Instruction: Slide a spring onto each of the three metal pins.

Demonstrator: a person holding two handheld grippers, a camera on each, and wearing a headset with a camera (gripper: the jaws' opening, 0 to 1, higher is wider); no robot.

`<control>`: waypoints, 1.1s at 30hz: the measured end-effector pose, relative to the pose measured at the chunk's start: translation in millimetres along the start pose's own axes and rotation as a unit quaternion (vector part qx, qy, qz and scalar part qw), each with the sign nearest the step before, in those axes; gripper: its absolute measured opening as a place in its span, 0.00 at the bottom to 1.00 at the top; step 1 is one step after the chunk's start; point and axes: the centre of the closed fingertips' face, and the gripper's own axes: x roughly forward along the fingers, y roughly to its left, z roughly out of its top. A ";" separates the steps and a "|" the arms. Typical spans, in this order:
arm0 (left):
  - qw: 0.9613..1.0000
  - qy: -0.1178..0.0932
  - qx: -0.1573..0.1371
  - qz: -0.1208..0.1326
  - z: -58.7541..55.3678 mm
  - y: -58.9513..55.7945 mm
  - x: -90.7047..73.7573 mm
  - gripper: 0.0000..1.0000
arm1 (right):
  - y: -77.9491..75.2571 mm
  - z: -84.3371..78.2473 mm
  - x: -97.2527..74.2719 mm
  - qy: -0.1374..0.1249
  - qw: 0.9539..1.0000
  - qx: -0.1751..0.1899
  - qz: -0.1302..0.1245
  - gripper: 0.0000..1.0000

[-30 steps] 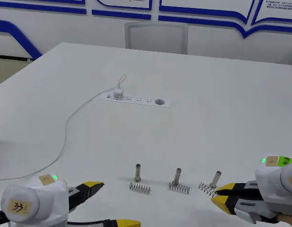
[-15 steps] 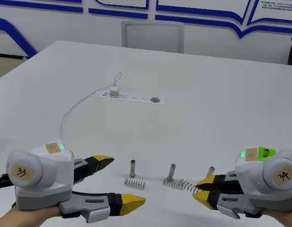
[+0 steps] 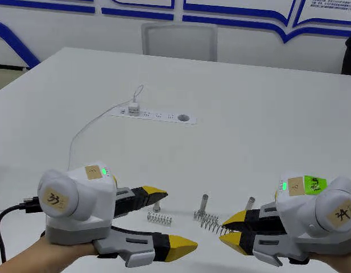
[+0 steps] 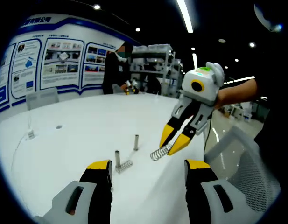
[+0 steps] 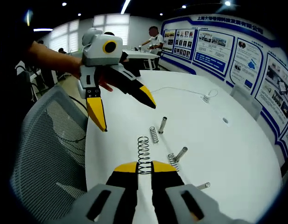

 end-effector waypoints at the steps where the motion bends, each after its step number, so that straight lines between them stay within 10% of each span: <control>1: 1.000 0.002 0.003 -0.005 -0.1 -2.4 2.3 0.64 | 1.9 1.6 -1.0 -0.002 1.000 -0.002 0.004 0.10; 33: 0.992 0.063 0.069 -0.082 -10.3 -32.8 13.0 0.15 | 26.3 19.6 2.2 0.008 0.992 -0.123 0.040 0.10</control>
